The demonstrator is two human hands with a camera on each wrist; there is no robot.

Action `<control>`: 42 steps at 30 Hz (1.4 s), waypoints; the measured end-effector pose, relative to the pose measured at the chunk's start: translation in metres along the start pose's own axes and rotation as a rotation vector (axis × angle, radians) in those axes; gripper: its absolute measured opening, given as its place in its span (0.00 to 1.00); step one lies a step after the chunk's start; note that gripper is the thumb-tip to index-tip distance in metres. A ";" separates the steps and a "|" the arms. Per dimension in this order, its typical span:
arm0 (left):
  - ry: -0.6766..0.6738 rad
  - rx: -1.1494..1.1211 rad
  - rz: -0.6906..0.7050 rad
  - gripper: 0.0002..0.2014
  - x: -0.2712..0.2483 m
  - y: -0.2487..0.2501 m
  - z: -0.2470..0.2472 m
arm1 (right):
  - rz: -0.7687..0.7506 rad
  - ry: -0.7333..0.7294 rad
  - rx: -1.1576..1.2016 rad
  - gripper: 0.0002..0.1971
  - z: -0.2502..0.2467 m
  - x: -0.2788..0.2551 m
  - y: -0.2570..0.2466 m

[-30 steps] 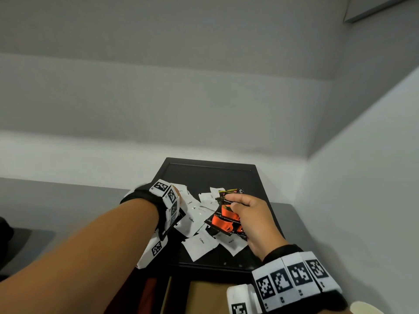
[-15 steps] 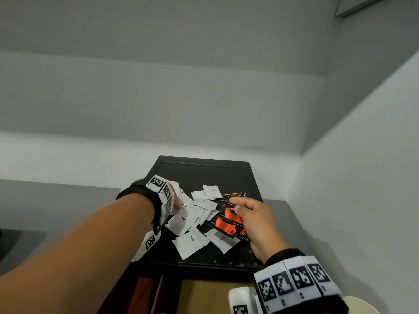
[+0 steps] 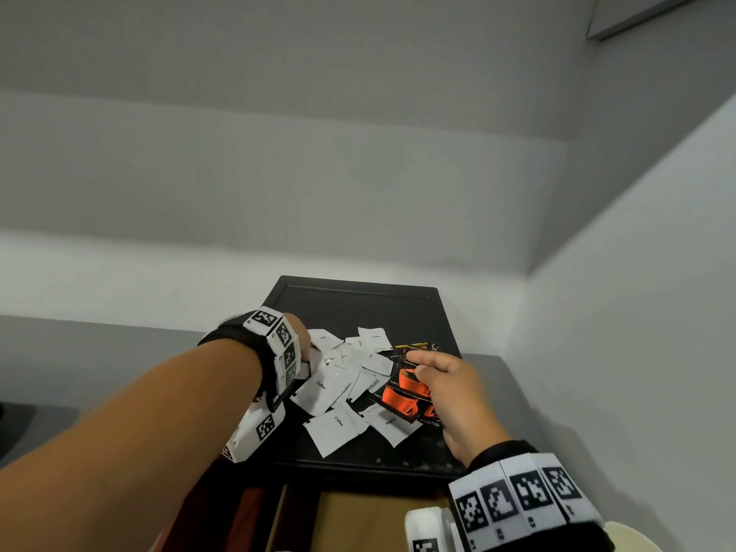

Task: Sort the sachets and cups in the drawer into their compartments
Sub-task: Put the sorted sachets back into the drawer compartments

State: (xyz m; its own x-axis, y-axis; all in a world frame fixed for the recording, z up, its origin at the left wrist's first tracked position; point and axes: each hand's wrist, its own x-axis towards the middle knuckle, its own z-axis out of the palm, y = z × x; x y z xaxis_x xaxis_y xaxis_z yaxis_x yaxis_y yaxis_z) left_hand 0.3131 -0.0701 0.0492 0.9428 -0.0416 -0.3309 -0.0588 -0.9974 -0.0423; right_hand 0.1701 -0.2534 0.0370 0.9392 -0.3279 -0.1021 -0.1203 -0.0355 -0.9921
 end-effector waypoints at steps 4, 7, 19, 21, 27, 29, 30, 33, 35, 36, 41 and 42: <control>0.027 0.011 0.059 0.18 -0.007 0.003 -0.002 | 0.007 -0.009 0.009 0.13 0.003 0.000 -0.002; 0.050 -0.018 0.139 0.16 -0.003 0.012 0.006 | 0.000 -0.023 0.006 0.13 0.006 -0.001 -0.002; -0.023 0.151 0.134 0.15 -0.004 0.046 0.011 | -0.007 -0.011 0.005 0.13 -0.009 0.002 0.007; 0.015 0.217 0.108 0.12 -0.004 0.043 0.009 | -0.002 -0.012 0.006 0.13 -0.011 0.003 0.009; -0.018 0.048 0.105 0.20 -0.008 0.038 0.001 | -0.006 -0.018 0.006 0.13 -0.007 0.003 0.010; -0.006 -0.005 0.094 0.20 -0.010 0.036 -0.001 | -0.014 -0.005 0.018 0.14 -0.006 0.003 0.013; 0.015 -0.005 0.093 0.20 -0.009 0.034 0.000 | -0.021 0.006 0.024 0.14 -0.006 0.003 0.014; 0.065 -0.032 0.068 0.18 -0.006 0.025 0.002 | -0.051 0.046 0.027 0.14 -0.004 0.003 0.022; 0.063 -0.050 0.036 0.18 -0.003 0.022 0.004 | -0.066 0.069 0.027 0.14 -0.003 0.002 0.028; 0.059 -0.060 0.038 0.19 -0.005 0.023 0.002 | -0.071 0.080 0.033 0.15 -0.003 0.001 0.030; 0.059 -0.198 0.091 0.21 -0.011 0.032 0.005 | -0.098 0.107 0.056 0.14 -0.004 0.001 0.035; 0.039 -0.234 0.094 0.17 -0.009 0.033 0.007 | -0.099 0.116 0.061 0.14 -0.004 0.000 0.036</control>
State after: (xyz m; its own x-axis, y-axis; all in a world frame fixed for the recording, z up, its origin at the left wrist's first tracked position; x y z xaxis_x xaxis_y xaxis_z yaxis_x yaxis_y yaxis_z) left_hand 0.3007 -0.1023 0.0440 0.9490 -0.1326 -0.2860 -0.0735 -0.9753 0.2082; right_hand 0.1648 -0.2582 0.0017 0.9015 -0.4327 0.0024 -0.0054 -0.0168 -0.9998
